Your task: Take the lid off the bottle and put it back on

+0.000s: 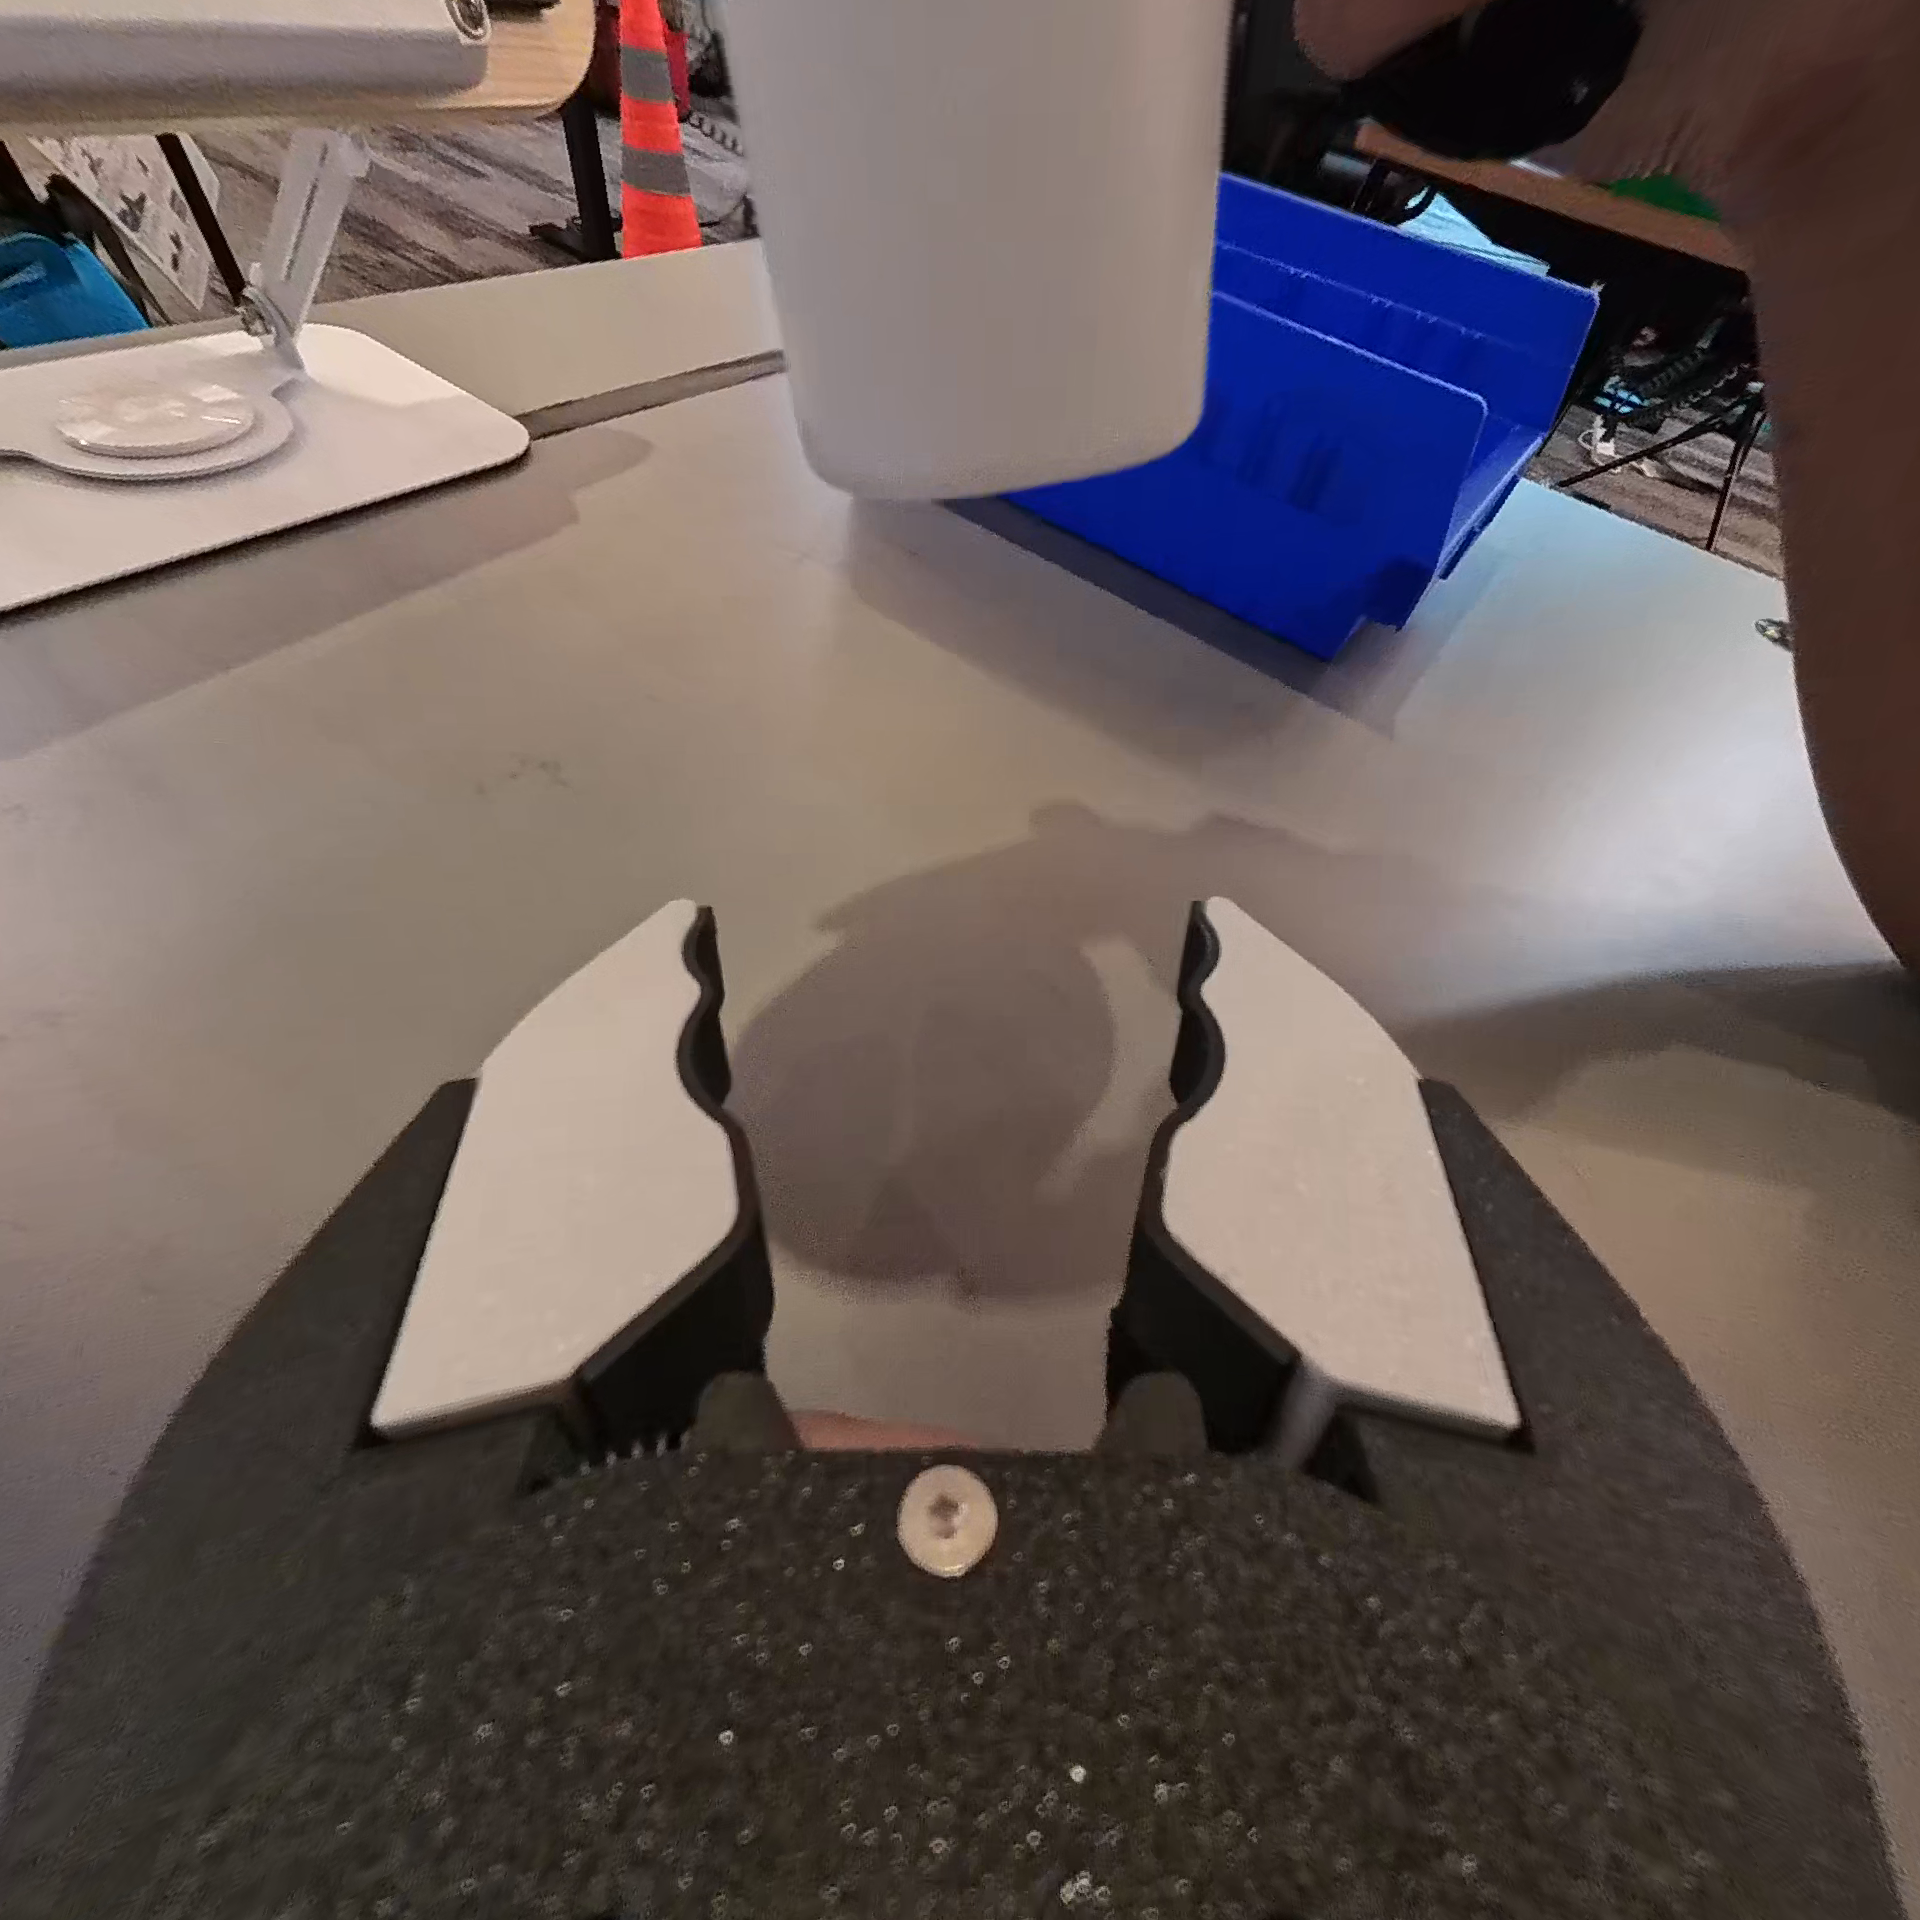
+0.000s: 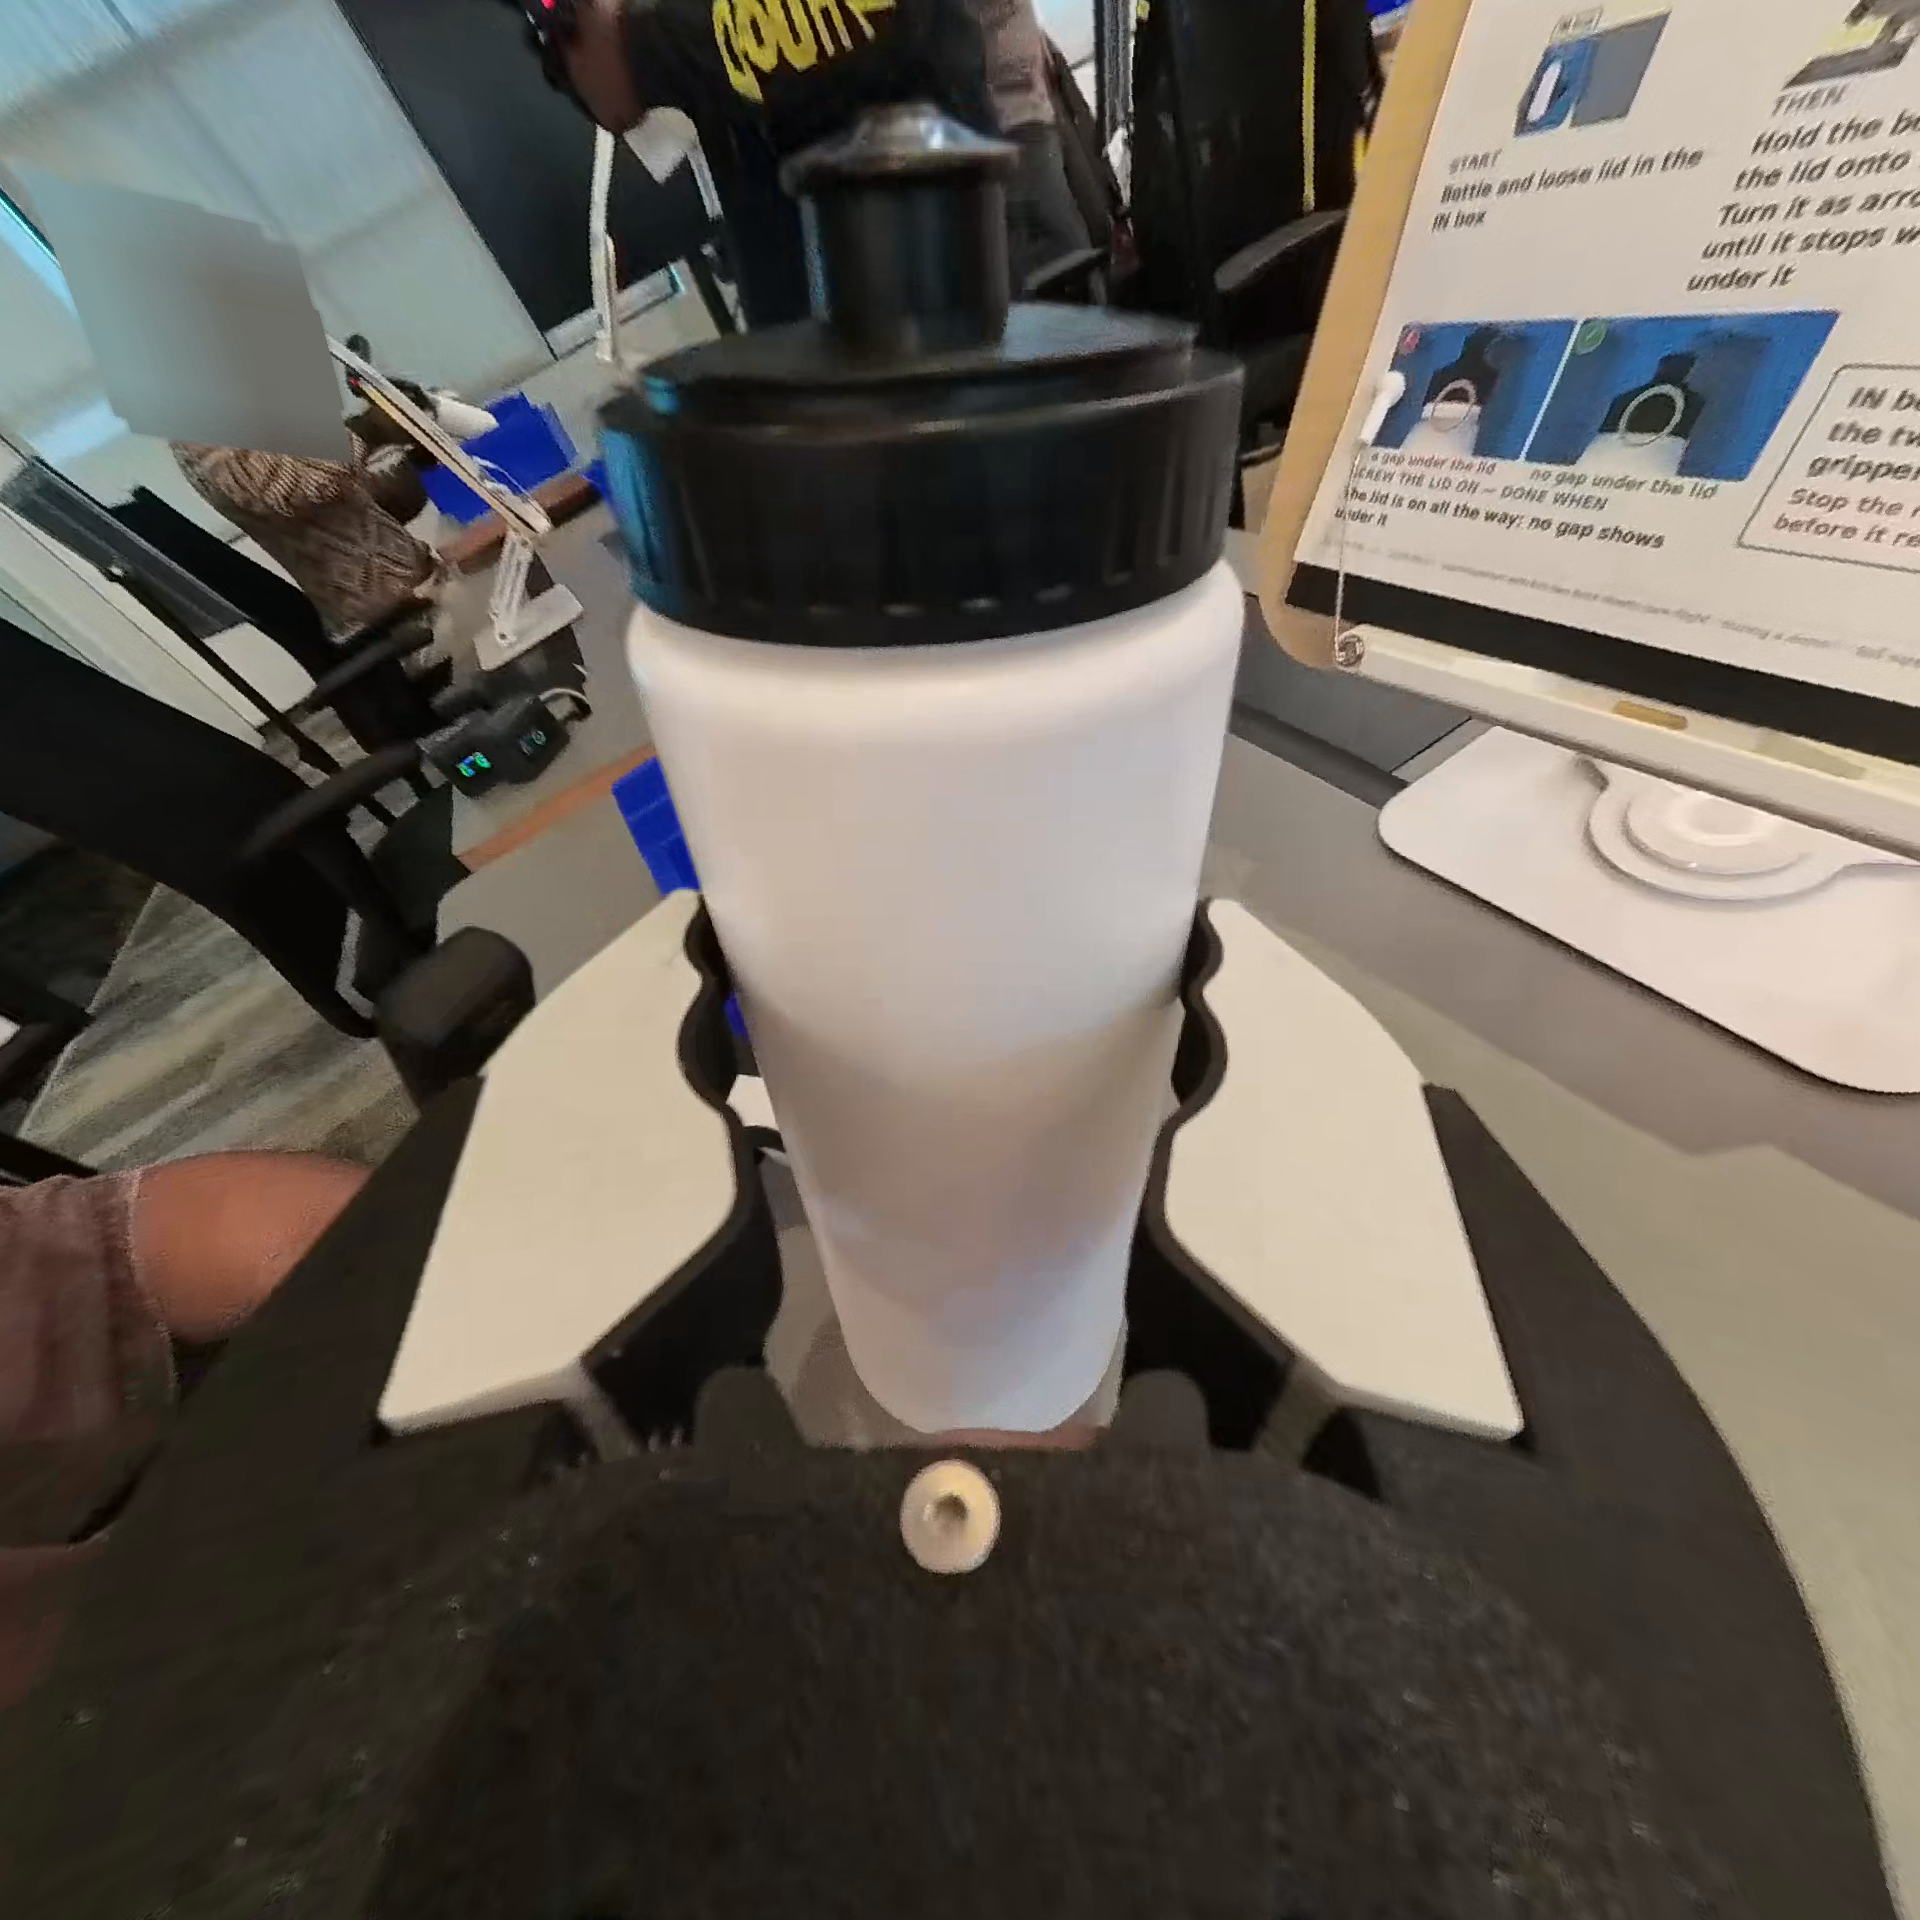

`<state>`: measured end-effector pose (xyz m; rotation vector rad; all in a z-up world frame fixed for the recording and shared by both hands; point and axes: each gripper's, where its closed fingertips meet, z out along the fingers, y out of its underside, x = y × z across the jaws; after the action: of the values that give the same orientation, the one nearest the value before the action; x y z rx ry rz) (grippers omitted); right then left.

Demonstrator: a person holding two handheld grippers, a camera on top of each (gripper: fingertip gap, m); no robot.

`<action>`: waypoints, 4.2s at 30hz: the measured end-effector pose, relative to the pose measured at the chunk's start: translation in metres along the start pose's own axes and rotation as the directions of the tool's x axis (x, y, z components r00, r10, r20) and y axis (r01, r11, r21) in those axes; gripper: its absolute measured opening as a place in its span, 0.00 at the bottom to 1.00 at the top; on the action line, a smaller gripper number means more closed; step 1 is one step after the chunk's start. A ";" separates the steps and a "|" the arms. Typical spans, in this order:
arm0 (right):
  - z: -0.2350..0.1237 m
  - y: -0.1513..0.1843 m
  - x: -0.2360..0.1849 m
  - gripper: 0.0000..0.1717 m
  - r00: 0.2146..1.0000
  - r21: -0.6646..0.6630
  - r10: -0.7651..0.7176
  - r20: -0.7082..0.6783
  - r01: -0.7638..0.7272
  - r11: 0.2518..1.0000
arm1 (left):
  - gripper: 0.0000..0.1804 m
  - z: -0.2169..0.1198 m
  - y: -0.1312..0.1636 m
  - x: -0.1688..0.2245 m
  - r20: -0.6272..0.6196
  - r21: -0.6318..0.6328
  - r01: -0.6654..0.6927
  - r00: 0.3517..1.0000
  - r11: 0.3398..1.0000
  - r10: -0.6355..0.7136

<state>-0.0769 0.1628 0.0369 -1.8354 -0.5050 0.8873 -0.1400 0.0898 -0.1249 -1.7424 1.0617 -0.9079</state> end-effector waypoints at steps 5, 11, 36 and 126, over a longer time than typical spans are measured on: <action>0.007 0.004 0.000 0.49 1.000 -0.012 0.013 -0.001 -0.013 1.000 | 0.45 -0.002 0.002 0.000 0.006 -0.011 -0.006 1.000 1.000 0.006; 0.002 0.001 0.004 0.49 1.000 -0.006 0.011 -0.014 -0.011 1.000 | 0.44 -0.001 0.007 -0.002 0.004 -0.029 0.005 1.000 1.000 -0.005; -0.001 0.003 0.011 0.49 1.000 -0.012 0.015 -0.026 -0.016 1.000 | 0.45 0.000 0.008 0.000 -0.013 -0.034 0.000 1.000 0.999 0.000; 0.093 0.084 0.034 0.48 0.932 0.026 -0.363 0.000 0.363 0.931 | 0.41 0.008 -0.131 -0.073 0.047 -0.926 -0.034 0.978 0.376 0.203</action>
<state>-0.1306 0.2066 -0.0735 -1.6436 -0.8031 0.6413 -0.1237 0.1924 -0.0166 -2.5214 1.7599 0.0615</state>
